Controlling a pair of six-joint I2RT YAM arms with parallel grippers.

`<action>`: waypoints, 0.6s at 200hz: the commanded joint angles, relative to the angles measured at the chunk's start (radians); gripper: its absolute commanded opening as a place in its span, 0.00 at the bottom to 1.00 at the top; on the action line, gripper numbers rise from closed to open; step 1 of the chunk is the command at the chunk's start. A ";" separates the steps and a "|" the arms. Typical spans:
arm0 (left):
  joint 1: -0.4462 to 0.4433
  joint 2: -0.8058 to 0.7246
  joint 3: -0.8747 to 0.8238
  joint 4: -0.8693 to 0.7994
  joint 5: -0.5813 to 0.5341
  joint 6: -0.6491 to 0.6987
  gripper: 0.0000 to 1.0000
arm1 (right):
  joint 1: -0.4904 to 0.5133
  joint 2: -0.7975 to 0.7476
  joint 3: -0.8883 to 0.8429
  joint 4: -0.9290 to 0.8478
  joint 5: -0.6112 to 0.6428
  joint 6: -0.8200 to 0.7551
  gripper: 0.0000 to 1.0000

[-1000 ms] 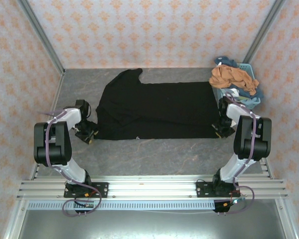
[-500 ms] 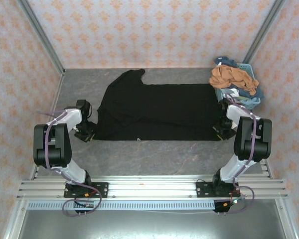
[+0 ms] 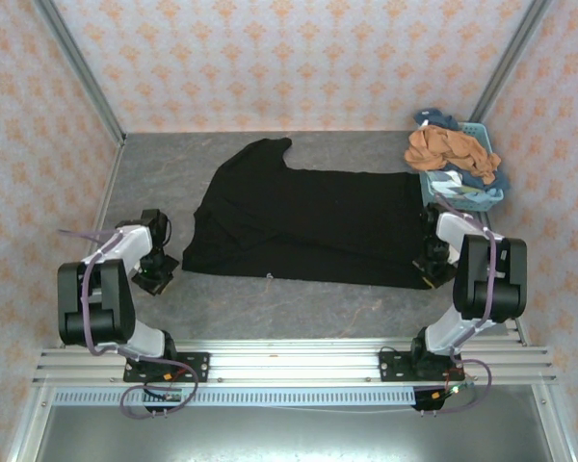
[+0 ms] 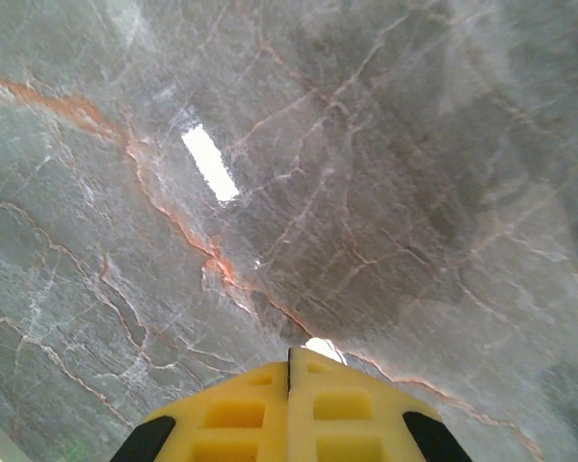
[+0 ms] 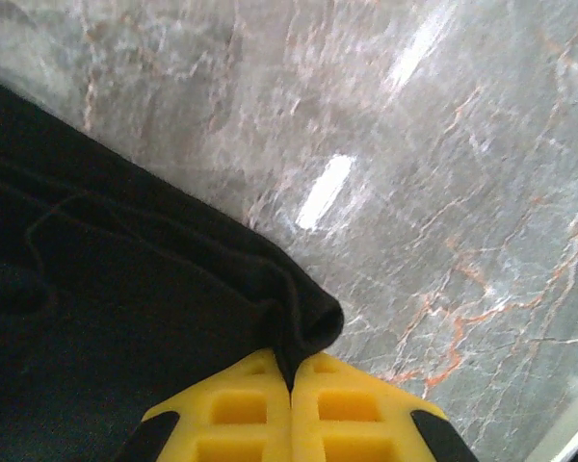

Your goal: Fold and stack the t-shirts

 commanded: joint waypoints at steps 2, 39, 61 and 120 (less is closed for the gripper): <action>-0.059 -0.115 0.053 0.027 0.055 -0.017 0.18 | -0.008 -0.017 0.049 -0.059 0.122 -0.020 0.12; -0.274 -0.055 0.221 0.071 0.169 -0.151 0.43 | -0.013 -0.071 0.141 -0.097 0.078 -0.019 0.49; -0.385 0.047 0.256 0.192 0.228 -0.234 0.51 | 0.007 -0.170 0.139 -0.037 -0.014 -0.010 0.56; -0.479 0.302 0.375 0.284 0.252 -0.216 0.52 | 0.067 -0.250 0.153 0.103 -0.236 -0.091 0.57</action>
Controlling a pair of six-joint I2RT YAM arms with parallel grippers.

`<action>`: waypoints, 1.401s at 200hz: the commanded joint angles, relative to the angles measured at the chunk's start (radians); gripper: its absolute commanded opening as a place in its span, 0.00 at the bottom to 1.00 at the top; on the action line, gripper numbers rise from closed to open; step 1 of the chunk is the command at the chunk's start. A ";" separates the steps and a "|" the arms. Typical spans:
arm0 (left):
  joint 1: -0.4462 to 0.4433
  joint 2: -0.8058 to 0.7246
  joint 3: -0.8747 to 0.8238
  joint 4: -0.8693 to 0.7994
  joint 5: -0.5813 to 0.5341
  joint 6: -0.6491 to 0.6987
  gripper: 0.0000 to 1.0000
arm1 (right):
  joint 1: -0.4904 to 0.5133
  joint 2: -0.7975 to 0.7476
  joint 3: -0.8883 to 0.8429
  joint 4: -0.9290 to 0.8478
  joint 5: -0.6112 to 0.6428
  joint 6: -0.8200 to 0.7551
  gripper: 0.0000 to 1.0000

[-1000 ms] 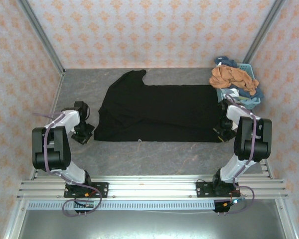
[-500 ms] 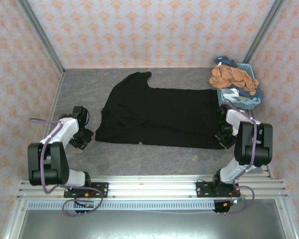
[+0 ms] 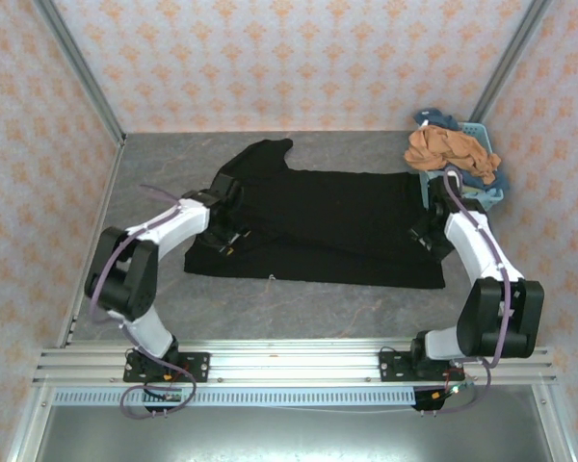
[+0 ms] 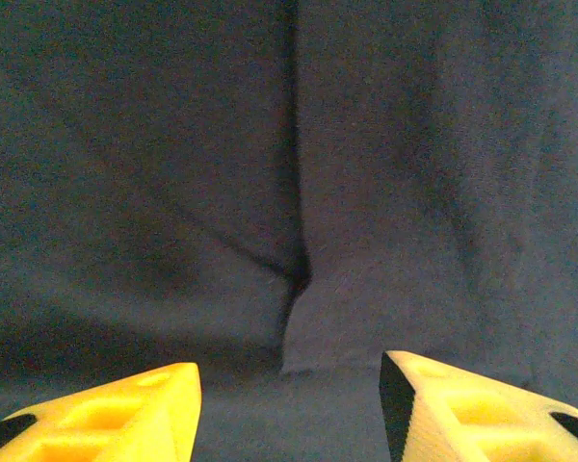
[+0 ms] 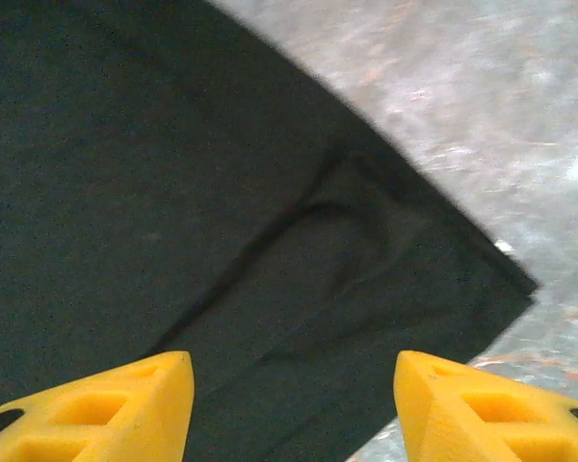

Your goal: Fold and stack the t-shirts

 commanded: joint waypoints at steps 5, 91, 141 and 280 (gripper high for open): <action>-0.003 0.046 0.033 0.043 0.016 -0.011 0.51 | 0.005 -0.010 0.024 0.027 -0.064 -0.034 0.57; -0.038 0.170 0.140 -0.002 0.031 0.054 0.20 | 0.005 -0.015 0.001 0.015 -0.060 -0.011 0.53; -0.041 0.173 0.202 -0.086 -0.029 0.100 0.00 | 0.005 -0.011 0.011 0.004 -0.046 -0.006 0.49; -0.136 0.595 0.944 -0.536 -0.209 0.505 0.00 | 0.005 0.034 0.035 -0.002 -0.078 -0.005 0.48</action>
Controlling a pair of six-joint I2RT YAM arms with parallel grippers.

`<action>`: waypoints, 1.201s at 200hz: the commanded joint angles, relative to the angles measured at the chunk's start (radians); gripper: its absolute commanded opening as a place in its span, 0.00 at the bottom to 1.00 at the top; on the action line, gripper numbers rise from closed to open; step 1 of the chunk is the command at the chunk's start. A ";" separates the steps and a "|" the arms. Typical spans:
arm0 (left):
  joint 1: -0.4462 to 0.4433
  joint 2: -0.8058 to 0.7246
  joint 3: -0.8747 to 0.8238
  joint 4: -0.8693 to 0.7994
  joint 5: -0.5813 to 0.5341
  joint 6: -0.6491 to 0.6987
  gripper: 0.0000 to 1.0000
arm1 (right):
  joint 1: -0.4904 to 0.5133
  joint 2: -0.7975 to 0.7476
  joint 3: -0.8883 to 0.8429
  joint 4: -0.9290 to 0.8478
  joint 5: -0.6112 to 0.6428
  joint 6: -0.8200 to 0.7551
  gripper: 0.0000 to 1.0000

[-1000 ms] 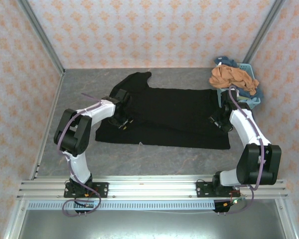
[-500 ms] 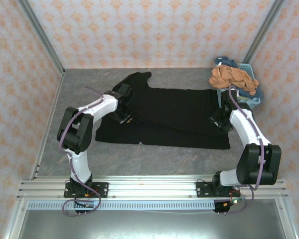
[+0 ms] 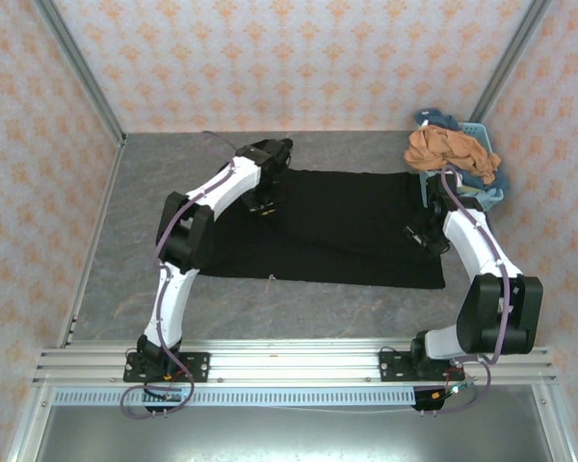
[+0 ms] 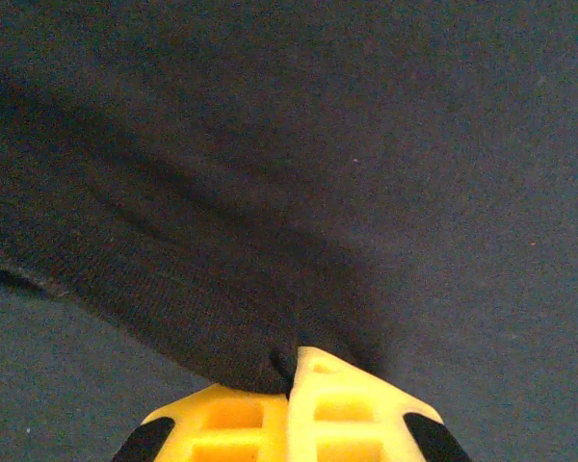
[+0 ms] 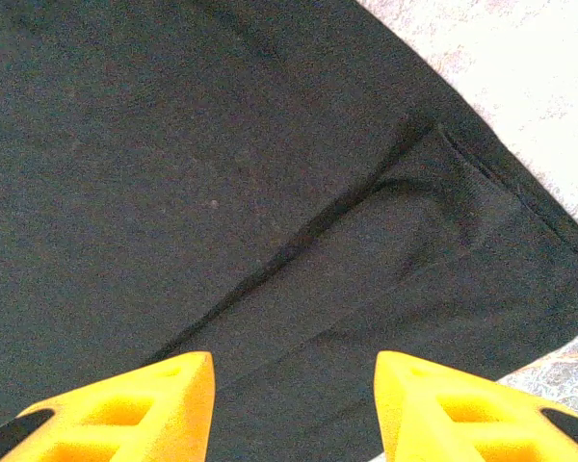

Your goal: Fold and stack the t-shirts

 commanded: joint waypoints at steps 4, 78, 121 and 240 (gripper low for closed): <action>-0.024 0.034 0.084 -0.130 -0.084 0.110 0.00 | 0.000 0.014 0.027 -0.026 -0.002 0.007 0.48; -0.053 0.066 0.143 -0.109 -0.126 0.168 0.00 | 0.000 0.017 0.018 -0.022 -0.011 0.008 0.48; -0.068 0.110 0.231 -0.122 -0.140 0.250 0.00 | 0.000 0.017 0.012 -0.018 -0.017 0.010 0.47; -0.110 0.128 0.302 -0.078 -0.252 0.380 0.00 | 0.000 0.025 -0.020 -0.018 -0.060 0.042 0.48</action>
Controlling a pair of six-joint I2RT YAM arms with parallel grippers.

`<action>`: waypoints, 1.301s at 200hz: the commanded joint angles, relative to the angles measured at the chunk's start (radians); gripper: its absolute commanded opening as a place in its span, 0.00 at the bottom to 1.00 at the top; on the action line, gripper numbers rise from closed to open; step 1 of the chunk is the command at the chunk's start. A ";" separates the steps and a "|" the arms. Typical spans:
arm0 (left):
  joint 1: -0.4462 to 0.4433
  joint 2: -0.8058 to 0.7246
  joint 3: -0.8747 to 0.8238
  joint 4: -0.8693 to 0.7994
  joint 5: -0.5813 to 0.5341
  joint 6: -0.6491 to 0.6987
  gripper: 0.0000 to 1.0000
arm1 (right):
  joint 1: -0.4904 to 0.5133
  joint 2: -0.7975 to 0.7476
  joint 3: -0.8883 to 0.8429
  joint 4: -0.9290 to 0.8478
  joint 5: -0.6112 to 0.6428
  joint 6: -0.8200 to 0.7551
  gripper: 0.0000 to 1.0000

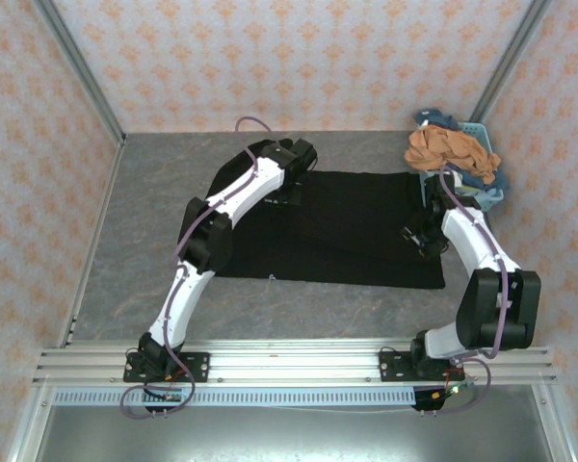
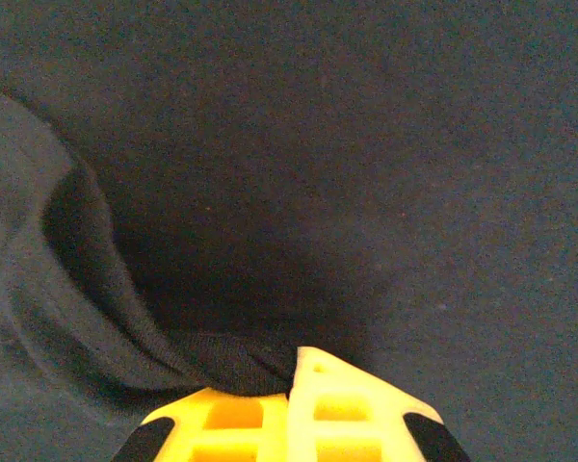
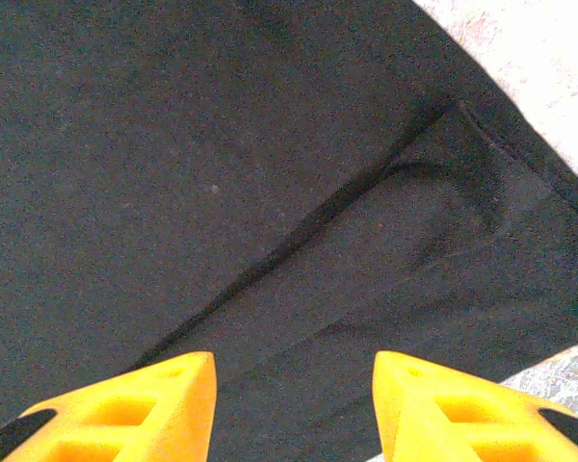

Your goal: Fold and stack the t-shirts

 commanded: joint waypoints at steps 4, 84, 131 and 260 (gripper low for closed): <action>-0.005 0.008 0.055 0.021 -0.082 0.059 0.00 | 0.000 -0.006 -0.030 -0.014 -0.028 0.045 0.48; -0.004 0.019 0.086 -0.024 -0.145 -0.016 0.57 | 0.000 0.017 -0.173 0.194 -0.174 0.281 0.69; -0.026 -0.208 -0.179 0.064 -0.016 -0.118 0.60 | -0.010 0.102 -0.155 0.236 -0.155 0.308 0.70; -0.086 -0.475 -0.646 0.242 0.154 -0.211 0.52 | -0.078 0.295 0.058 0.201 -0.105 0.274 0.63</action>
